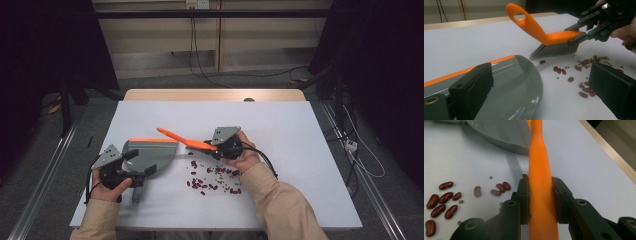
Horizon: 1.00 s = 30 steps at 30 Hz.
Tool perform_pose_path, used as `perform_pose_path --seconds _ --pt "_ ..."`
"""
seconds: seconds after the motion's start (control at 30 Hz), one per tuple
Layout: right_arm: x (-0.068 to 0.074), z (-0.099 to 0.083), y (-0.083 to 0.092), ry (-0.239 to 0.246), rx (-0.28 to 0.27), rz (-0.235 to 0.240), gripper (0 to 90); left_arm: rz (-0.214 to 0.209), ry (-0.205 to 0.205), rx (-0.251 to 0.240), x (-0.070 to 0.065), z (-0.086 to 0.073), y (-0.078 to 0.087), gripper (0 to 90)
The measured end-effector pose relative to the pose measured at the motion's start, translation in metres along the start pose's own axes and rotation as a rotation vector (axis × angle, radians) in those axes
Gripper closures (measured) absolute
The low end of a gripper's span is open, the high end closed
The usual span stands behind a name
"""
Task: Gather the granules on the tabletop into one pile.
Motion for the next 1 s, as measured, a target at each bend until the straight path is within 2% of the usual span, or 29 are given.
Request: perform_pose_path --seconds 0.17,0.3,0.47,0.57,0.7,0.77,0.83,0.9,1.0 --pt "0.013 0.002 0.007 0.013 -0.003 0.039 71.5 0.005 0.003 -0.004 0.000 0.001 0.002 5.7" --pt "0.027 0.003 0.013 0.033 -0.013 0.056 71.4 0.008 0.002 -0.006 0.001 0.001 0.003 5.7" --pt "0.039 0.001 0.023 0.032 -0.032 0.075 71.4 0.007 0.000 -0.002 0.000 0.000 0.003 5.7" --pt "0.041 0.001 0.027 0.020 -0.042 0.060 71.5 0.005 0.000 -0.003 -0.001 0.000 0.002 5.7" --pt "0.033 0.005 0.031 -0.018 -0.071 0.025 71.5 0.004 0.001 0.000 -0.001 0.000 0.001 5.7" --pt "0.028 0.008 0.037 -0.056 -0.089 -0.003 71.5 0.004 -0.001 0.001 -0.001 -0.001 0.001 5.7" --pt "0.023 0.009 0.042 -0.124 -0.099 -0.031 71.5 0.003 0.000 0.002 -0.001 -0.001 0.001 5.7" --pt "0.021 0.013 0.047 -0.215 -0.120 -0.064 71.5 0.006 -0.001 0.005 0.000 -0.001 0.001 5.7" --pt "0.023 0.021 0.053 -0.325 -0.142 -0.102 71.5 0.007 0.001 0.003 0.000 -0.001 0.002 5.8"
Point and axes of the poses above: each handheld gripper's, and its own axes: y roughly backward along the jaws, z roughly out of its top, x roughly to its left, the point moved 9 cm from there along -y, roughly forward along the jaws, and after that the axes turned 7 degrees about y, right-handed, at the moved point
